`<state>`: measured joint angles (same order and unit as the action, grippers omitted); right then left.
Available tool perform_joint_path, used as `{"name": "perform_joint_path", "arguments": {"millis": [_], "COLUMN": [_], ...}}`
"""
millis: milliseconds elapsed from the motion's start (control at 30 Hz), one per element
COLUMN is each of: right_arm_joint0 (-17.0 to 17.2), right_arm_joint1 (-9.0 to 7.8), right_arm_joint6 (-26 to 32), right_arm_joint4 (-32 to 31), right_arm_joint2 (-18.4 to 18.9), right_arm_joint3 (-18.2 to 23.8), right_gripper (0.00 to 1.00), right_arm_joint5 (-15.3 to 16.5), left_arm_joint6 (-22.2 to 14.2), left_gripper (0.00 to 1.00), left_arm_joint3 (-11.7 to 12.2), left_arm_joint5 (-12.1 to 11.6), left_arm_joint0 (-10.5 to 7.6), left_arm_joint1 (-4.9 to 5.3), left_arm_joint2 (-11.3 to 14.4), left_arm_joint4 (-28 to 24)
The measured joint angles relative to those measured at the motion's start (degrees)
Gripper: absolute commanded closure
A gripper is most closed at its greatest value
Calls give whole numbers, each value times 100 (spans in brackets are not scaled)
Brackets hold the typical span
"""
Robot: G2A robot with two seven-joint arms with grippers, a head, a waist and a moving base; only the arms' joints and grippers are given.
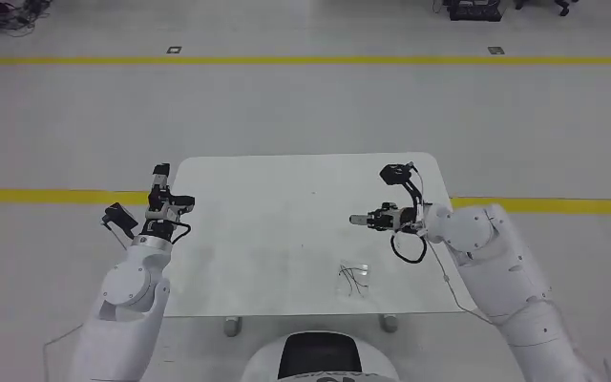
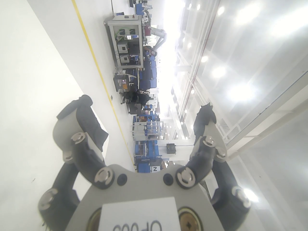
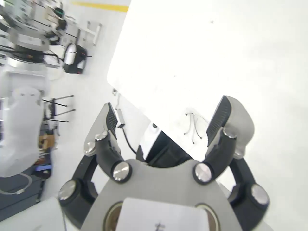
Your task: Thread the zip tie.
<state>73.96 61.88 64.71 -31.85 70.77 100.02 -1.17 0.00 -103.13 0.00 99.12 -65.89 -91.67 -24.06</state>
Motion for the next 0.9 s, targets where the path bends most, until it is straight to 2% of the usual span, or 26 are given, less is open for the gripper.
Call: {"name": "perform_joint_path", "arguments": {"millis": [100,167,267,400,833,900], "right_arm_joint0": [-299,-506,-721,-827,-827,-847], "right_arm_joint1": [7,25,66,75,73,62], "right_arm_joint6": [617,1065,1441,1498,1493,1493], "right_arm_joint4": [-563,-747,-801,-893,-891,-1027], "right_arm_joint2": [-304,-558,-868,-1221,-1225,-1364], "right_arm_joint3": [88,69,3,-62,-59,-124], "right_gripper": [0,0,0,0,0,0], "right_arm_joint5": [-125,-231,-418,-533,-530,-514], "left_arm_joint6": [0,0,0,0,0,0], "left_gripper": [0,0,0,0,0,0], "left_arm_joint3": [0,0,0,0,0,0], "left_arm_joint5": [0,0,0,0,0,0], "left_arm_joint0": [0,0,0,0,0,0], "left_arm_joint1": [0,0,0,0,0,0], "left_arm_joint2": [0,0,0,0,0,0], "left_arm_joint4": [0,0,0,0,0,0]}}
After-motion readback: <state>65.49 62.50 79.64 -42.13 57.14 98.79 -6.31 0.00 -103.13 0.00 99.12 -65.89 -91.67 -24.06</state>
